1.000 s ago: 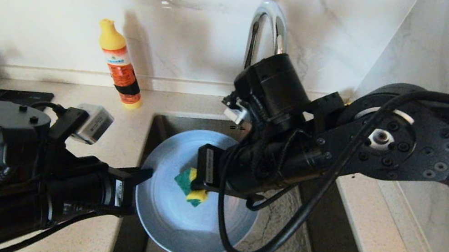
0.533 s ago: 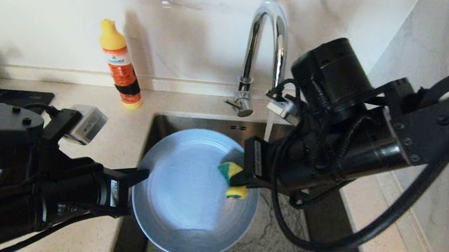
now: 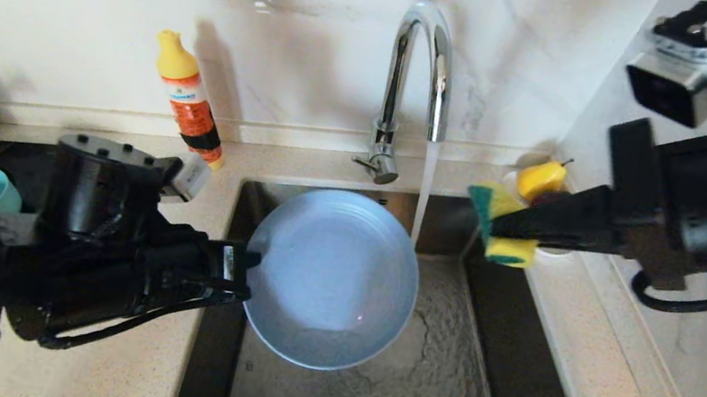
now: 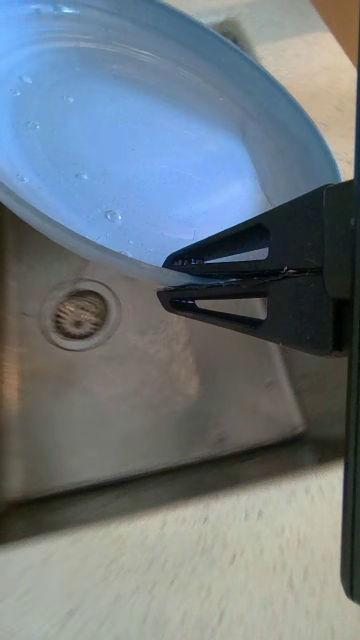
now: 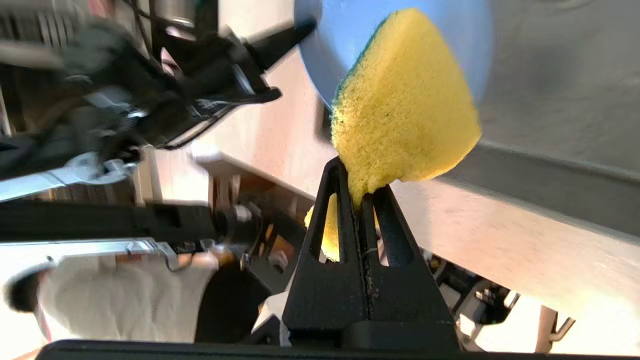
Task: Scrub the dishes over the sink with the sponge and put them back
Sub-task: Rinse the plate
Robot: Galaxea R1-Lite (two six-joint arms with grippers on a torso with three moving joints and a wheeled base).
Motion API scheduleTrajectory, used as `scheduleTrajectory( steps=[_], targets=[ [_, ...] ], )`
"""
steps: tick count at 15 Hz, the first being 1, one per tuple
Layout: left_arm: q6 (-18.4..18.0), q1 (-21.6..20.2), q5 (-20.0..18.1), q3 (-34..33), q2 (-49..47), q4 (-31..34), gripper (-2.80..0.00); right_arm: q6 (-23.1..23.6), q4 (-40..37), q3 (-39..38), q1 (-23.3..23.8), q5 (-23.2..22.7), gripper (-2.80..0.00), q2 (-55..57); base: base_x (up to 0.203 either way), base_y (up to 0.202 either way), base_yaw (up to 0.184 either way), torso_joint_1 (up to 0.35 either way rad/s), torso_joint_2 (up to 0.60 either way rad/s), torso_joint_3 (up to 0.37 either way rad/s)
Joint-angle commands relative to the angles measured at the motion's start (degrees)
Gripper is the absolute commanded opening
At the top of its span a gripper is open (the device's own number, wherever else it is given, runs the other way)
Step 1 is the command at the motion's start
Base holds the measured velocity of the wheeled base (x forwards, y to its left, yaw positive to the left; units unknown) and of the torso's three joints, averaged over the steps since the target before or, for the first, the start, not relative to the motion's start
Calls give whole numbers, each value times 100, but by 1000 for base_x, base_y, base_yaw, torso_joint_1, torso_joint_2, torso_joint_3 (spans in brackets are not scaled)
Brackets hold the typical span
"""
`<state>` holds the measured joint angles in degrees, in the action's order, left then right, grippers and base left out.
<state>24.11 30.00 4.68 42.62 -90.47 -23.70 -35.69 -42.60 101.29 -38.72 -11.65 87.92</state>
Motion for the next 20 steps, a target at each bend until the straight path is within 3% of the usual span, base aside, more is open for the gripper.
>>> scheduleTrajectory(
  steps=[1, 6, 11, 15, 20],
  targets=[
    [313, -12, 5, 648, -876, 322, -280, -30, -93, -381, 597, -49, -280, -786, 0, 0, 0, 0, 0, 0],
    [972, 110, -47, 1834, -1942, 739, -280, -50, 16, -1977, 1515, -549, -280, -1885, 0, 0, 0, 0, 0, 0],
    [1228, 293, -71, 2683, -2612, 740, -280, -80, 903, -3313, 1638, -703, -280, -2396, 0, 0, 0, 0, 0, 0],
    [1366, 637, -73, 3231, -2890, 786, -280, -219, 1219, -3564, 1640, -759, -280, -2473, 0, 0, 0, 0, 0, 0],
    [1428, 752, 50, 3130, -2879, 827, -280, -219, 1219, -3635, 1640, -777, -280, -2499, 0, 0, 0, 0, 0, 0]
  ],
)
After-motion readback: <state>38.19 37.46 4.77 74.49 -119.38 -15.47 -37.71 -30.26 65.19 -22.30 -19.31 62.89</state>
